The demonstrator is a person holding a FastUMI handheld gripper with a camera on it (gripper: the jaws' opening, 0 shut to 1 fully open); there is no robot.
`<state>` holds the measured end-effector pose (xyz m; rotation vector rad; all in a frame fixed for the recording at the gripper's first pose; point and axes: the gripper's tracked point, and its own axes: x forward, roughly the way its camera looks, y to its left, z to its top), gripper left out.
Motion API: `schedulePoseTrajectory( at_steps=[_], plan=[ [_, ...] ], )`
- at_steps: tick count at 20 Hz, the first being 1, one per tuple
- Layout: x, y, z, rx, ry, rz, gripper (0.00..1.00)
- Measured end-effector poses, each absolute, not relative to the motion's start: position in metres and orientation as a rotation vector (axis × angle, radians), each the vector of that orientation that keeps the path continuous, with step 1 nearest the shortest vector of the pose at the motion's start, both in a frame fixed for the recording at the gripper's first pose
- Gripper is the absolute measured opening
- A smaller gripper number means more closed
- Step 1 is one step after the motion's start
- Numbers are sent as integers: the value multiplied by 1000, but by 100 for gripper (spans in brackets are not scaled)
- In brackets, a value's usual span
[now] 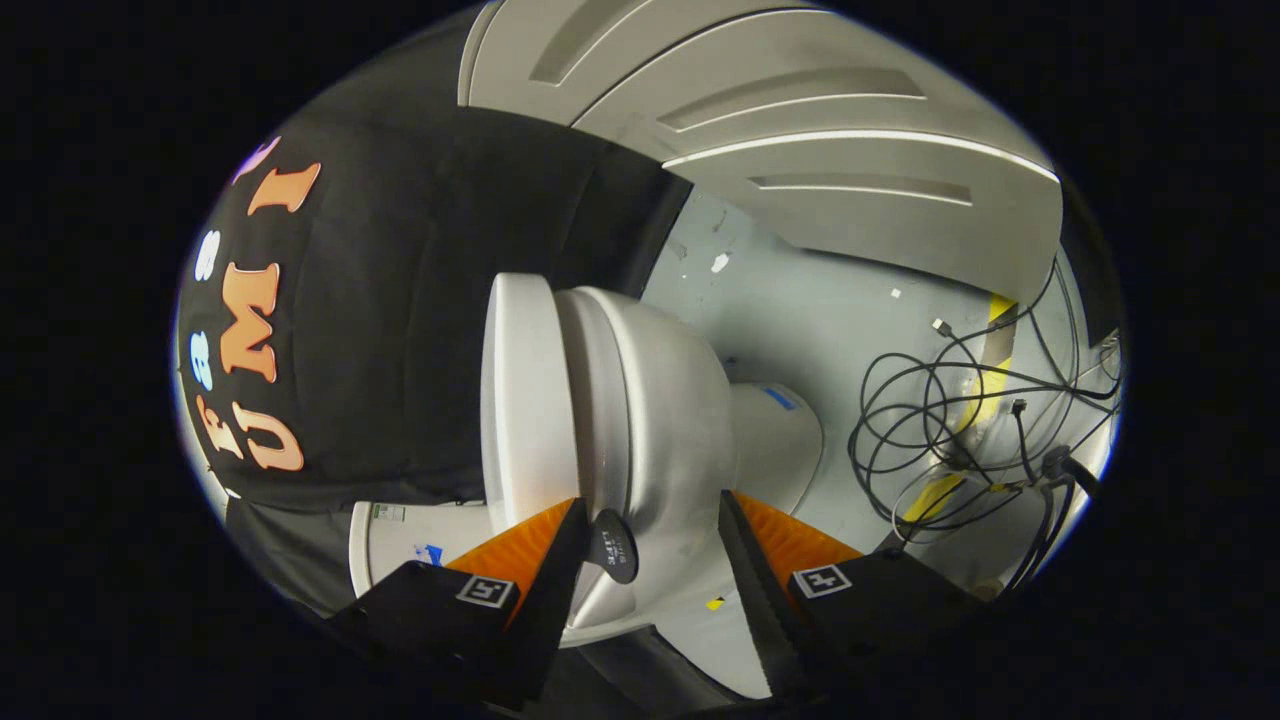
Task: Open the toilet lid.
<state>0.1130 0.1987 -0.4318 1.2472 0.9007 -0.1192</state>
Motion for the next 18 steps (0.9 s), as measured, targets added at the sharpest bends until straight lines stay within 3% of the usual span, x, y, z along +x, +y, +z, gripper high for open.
schedulePoseTrajectory(
  at_steps=[2,7,11,18],
  plan=[
    [114,212,-430,1257,925,-62,80],
    [120,215,-423,1250,890,-19,30],
    [123,214,-414,1345,853,18,8],
    [124,214,-417,1325,860,-5,9]
  ],
)
